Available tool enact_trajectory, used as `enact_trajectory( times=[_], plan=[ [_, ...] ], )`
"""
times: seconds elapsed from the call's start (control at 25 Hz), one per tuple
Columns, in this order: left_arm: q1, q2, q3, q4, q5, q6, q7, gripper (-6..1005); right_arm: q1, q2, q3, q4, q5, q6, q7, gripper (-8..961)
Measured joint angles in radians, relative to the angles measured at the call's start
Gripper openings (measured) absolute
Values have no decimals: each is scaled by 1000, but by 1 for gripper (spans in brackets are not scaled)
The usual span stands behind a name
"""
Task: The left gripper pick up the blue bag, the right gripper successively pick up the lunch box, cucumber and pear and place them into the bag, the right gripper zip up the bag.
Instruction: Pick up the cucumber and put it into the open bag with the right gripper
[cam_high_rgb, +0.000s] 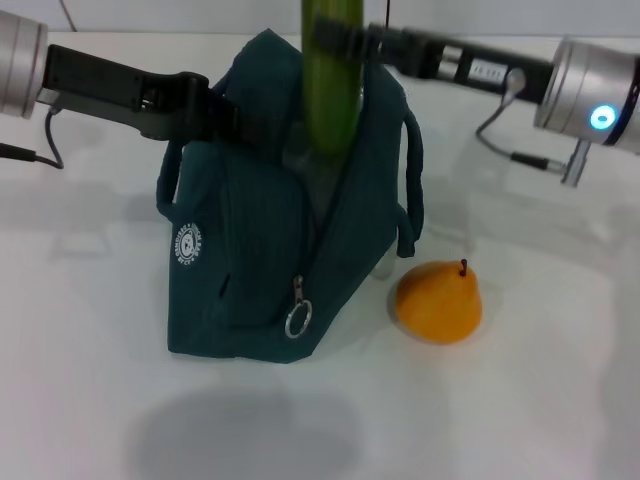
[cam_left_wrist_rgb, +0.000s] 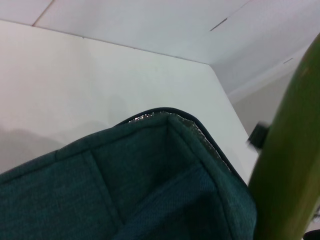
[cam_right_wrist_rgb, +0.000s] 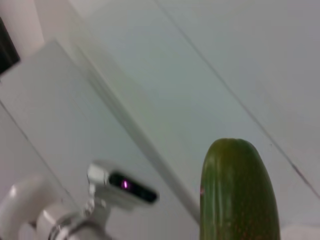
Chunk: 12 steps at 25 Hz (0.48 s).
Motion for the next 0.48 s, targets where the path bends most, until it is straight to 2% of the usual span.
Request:
enact_trajectory(
  times=[0.28, 0.48],
  plan=[
    [-4, 0, 0, 0, 4, -4, 2, 47, -16, 0, -121, -2, 49, 38, -40, 679],
    [-5, 0, -2, 0, 6, -5, 3, 47, -26, 0, -157, -6, 70, 48, -54, 683]
  ],
)
